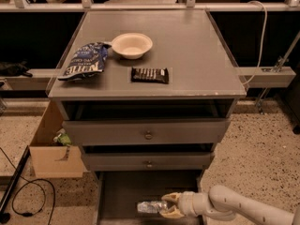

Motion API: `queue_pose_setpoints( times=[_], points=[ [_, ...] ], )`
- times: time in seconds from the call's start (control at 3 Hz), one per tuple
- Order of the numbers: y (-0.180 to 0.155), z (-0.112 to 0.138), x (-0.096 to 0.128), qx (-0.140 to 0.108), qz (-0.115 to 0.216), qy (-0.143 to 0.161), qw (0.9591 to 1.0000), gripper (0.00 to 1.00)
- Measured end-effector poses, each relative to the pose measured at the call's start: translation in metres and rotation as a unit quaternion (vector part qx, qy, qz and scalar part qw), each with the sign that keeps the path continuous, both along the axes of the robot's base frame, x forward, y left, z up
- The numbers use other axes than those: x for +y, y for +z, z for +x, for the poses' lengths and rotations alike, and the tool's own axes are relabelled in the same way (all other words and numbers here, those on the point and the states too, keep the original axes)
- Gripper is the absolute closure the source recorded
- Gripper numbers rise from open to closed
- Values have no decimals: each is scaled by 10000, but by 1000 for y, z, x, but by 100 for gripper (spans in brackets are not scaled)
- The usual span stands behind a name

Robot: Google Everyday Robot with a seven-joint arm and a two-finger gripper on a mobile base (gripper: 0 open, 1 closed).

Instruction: Pick redbull can from bottom drawer and place on counter

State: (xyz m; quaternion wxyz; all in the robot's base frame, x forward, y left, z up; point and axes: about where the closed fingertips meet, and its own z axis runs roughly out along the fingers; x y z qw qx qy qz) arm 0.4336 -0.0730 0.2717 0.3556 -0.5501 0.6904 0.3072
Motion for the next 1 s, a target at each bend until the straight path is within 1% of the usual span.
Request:
queue_pose_setpoints(
  times=[0.33, 0.67, 1.0],
  points=[
    [36, 7, 0, -307, 34, 57, 9995, 100],
    [100, -1, -6, -849, 106, 225, 9961, 100],
    [169, -22, -36, -1327, 154, 281, 9906, 100]
  ],
)
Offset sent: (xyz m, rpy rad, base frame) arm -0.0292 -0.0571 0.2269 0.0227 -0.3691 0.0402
